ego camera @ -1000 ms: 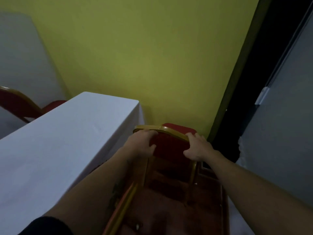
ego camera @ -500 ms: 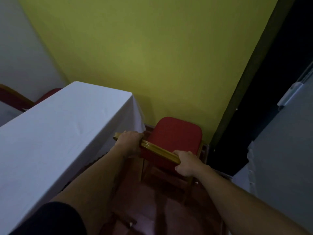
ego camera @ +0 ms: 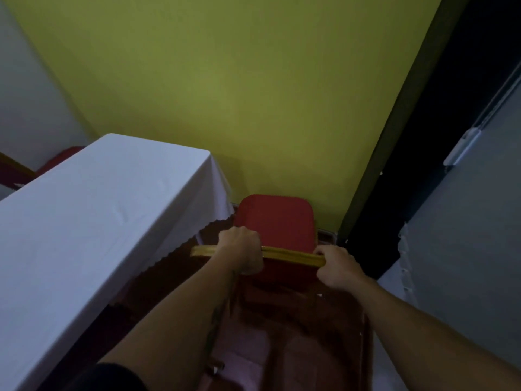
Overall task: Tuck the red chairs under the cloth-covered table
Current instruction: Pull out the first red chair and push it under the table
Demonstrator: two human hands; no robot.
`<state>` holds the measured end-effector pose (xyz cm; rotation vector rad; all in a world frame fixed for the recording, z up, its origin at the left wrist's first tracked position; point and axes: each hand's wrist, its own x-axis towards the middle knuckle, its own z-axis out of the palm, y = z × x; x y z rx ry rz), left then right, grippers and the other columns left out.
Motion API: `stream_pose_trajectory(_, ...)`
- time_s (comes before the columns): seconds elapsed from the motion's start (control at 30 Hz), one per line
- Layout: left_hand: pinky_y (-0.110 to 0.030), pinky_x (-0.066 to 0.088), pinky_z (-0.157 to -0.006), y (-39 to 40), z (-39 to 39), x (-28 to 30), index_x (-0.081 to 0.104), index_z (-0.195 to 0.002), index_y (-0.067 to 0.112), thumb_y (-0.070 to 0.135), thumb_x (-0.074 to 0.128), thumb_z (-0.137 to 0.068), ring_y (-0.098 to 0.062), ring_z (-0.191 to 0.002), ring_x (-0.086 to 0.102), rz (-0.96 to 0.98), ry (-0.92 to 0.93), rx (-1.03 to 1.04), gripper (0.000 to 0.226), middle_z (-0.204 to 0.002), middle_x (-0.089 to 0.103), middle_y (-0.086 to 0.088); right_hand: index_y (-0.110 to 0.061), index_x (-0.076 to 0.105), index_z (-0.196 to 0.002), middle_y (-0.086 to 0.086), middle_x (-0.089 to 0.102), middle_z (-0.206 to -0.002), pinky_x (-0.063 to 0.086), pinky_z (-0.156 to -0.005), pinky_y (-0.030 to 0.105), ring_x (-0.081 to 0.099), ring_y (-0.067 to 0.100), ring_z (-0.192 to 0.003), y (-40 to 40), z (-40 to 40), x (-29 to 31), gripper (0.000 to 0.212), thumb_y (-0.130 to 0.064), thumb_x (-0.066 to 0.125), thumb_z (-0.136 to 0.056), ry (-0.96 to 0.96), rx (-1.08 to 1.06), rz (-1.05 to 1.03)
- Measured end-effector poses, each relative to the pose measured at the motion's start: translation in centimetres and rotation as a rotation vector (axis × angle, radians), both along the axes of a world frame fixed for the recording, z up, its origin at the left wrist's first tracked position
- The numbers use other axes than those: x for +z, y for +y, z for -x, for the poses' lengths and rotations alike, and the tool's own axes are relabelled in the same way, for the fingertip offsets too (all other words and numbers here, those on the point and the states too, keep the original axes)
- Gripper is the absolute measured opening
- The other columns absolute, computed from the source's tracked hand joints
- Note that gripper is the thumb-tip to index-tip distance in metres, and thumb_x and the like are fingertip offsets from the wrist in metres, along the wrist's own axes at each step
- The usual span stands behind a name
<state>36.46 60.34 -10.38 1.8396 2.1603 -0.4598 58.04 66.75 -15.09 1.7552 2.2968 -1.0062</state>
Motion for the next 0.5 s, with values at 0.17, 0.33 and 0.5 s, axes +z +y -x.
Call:
stream_pose_trajectory(0.17, -0.037, 0.053, -0.074, -2.0, -3.8, 0.6, 0.065, -0.092, 0.014, 0.026, 0.055, -0.081, -0.027, -0.089, 0.064, -0.018, -0.056, 0.01, 0.019, -0.089, 0.061, -0.005, -0.011, 0.034, -0.152, 0.019, 0.04, -0.142, 0.051, -0.062, 0.033, 0.056, 0.032, -0.103, -2.4, -1.9, -1.4, 0.065, -0.011, 0.062, -0.094, 0.158, -0.497, 0.038)
stream_pose_trajectory(0.33, -0.039, 0.053, -0.083, -3.0, -3.4, -0.4, 0.062, -0.109, 0.018, 0.028, 0.063, -0.077, -0.03, -0.099, 0.062, -0.034, -0.311, -0.007, 0.033, -0.105, 0.064, -0.005, -0.009, 0.043, -0.15, 0.024, 0.056, -0.132, 0.065, -0.069, 0.051, 0.064, 0.039, -0.106, -4.2, -0.5, -2.5, 0.048, -0.003, 0.039, -0.102, 0.935, -1.115, 0.376)
stream_pose_trajectory(0.5, -0.041, 0.051, -0.1, -4.1, 2.6, -2.3, 0.052, -0.144, 0.024, 0.019, 0.082, -0.071, -0.026, -0.116, 0.06, 0.138, -0.544, 0.102, 0.079, -0.13, 0.062, -0.003, -0.007, 0.05, -0.141, 0.025, 0.048, -0.141, 0.035, -0.104, 0.08, 0.043, 0.055, -0.134, -6.3, 2.1, 0.1, 0.044, -0.023, 0.048, -0.099, 1.34, -1.211, 0.702)
